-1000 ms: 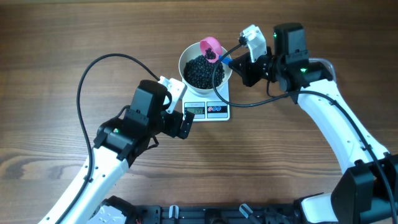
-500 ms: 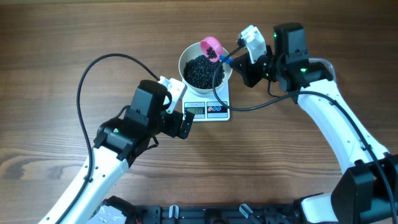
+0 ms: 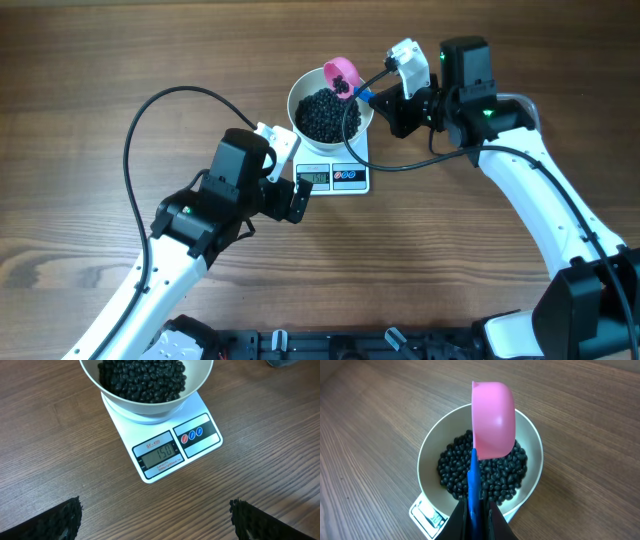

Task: Scoop item into bowl and weigh 150g on scale
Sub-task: 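Hold the scoop tipped over the bowl, adjusting the amount, then carry the pink scoop right from the bowl to the bean tub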

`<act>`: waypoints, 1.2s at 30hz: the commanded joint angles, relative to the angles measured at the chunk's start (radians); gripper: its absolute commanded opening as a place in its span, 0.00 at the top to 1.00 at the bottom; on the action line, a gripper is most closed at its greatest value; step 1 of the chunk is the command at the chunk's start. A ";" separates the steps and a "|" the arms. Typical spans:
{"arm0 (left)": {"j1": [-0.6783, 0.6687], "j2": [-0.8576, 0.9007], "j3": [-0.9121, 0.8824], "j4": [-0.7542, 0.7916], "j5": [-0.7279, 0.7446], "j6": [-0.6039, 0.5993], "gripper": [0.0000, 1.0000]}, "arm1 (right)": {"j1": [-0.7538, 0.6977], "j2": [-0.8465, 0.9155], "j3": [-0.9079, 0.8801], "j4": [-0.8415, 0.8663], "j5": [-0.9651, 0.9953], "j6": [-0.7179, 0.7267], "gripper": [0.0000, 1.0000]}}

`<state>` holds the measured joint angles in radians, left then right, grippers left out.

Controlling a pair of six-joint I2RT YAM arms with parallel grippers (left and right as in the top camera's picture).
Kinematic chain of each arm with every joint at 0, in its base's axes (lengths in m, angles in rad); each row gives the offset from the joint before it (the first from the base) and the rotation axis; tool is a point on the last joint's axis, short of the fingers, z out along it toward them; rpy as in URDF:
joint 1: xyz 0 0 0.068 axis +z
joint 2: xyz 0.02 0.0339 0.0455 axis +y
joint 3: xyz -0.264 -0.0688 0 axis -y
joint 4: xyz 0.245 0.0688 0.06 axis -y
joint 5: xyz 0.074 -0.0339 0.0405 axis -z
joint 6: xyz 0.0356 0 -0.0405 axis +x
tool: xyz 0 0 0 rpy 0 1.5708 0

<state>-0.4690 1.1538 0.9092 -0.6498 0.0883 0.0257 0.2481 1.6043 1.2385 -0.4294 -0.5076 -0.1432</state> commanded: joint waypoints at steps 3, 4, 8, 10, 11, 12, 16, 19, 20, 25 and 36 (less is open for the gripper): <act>0.000 -0.009 0.001 0.003 0.011 0.019 0.00 | 0.007 0.008 0.005 0.005 -0.010 0.019 0.96; 0.000 -0.009 0.001 0.003 0.012 0.019 0.00 | 0.007 0.008 0.005 0.005 -0.010 0.019 0.96; 0.000 -0.009 0.001 0.003 0.012 0.019 0.00 | 0.007 0.008 0.005 0.005 -0.010 0.019 0.96; 0.000 -0.009 0.001 0.003 0.012 0.019 0.00 | 0.007 0.008 0.005 0.005 -0.010 0.019 0.96; 0.000 -0.009 0.001 0.003 0.012 0.019 0.00 | 0.007 0.008 0.005 0.005 -0.010 0.020 0.96; 0.000 -0.009 0.001 0.003 0.012 0.019 0.00 | 0.007 0.008 0.005 0.006 -0.013 0.042 0.96; 0.001 -0.009 0.001 0.003 0.012 0.019 0.00 | 0.007 0.008 0.005 0.006 -0.075 0.204 0.96; 0.001 -0.009 0.001 0.003 0.012 0.019 0.00 | 0.006 0.008 0.005 0.006 -0.142 0.292 0.96; 0.001 -0.009 0.001 0.003 0.012 0.019 0.00 | 0.006 0.008 0.005 0.006 -0.155 0.308 0.96; 0.001 -0.009 0.001 0.003 0.012 0.019 0.00 | -0.001 0.005 0.005 0.006 -0.169 0.309 0.96; 0.000 -0.009 0.001 0.003 0.012 0.019 0.00 | -0.280 -0.106 0.005 -0.002 -0.329 0.394 0.96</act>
<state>-0.4690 1.1538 0.9092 -0.6498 0.0883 0.0257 0.0483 1.5532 1.2385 -0.4301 -0.7170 0.2028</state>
